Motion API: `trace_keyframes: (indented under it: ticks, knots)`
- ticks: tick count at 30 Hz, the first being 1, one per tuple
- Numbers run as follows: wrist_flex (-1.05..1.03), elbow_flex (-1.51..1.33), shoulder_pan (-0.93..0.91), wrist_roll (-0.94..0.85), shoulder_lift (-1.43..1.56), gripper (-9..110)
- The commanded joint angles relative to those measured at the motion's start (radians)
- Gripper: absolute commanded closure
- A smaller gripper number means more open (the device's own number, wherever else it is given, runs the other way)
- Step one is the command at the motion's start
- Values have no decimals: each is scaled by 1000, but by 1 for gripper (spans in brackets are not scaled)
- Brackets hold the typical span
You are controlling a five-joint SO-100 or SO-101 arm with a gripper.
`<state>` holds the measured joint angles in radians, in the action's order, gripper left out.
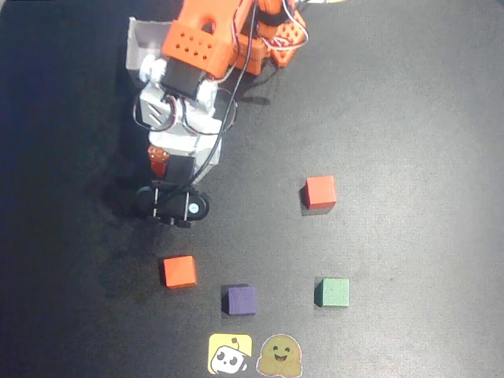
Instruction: Put the blue cube on top of the yellow cube.
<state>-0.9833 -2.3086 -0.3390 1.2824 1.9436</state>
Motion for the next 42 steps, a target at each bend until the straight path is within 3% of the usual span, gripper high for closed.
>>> trace_keyframes:
  ticks: [1, 31, 36, 42]
  knots:
    - [12, 12, 5, 9, 23, 84]
    - [-101, 25, 41, -25, 330, 85]
    - [-98, -18, 110, -28, 460, 101]
    - [-75, -86, 232, 83, 554, 101]
